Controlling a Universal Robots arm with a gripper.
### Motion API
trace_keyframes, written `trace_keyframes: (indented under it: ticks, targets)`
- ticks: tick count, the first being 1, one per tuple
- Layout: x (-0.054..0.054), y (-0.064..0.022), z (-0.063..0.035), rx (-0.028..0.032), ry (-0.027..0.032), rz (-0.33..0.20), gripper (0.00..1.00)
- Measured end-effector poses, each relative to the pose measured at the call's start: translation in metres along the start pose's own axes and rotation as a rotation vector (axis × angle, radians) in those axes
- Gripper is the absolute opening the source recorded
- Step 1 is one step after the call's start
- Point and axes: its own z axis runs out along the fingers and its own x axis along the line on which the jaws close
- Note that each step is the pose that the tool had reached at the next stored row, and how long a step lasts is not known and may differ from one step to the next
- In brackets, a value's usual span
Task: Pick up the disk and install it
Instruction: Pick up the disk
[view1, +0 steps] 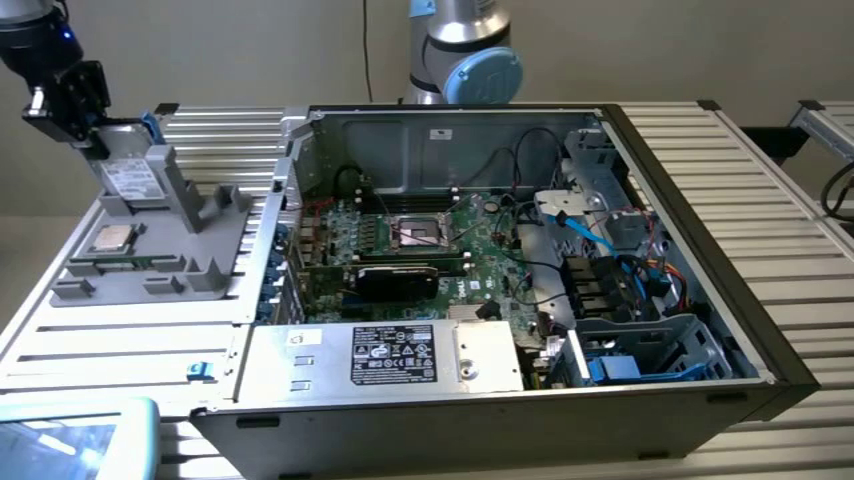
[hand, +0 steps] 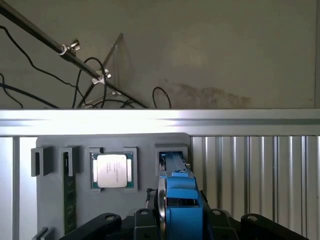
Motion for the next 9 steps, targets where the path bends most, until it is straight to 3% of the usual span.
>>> trace_keyframes:
  ticks: [9]
  targets:
    - [0.000, 0.0003, -0.0203, 0.0011, 0.0010, 0.000, 0.37]
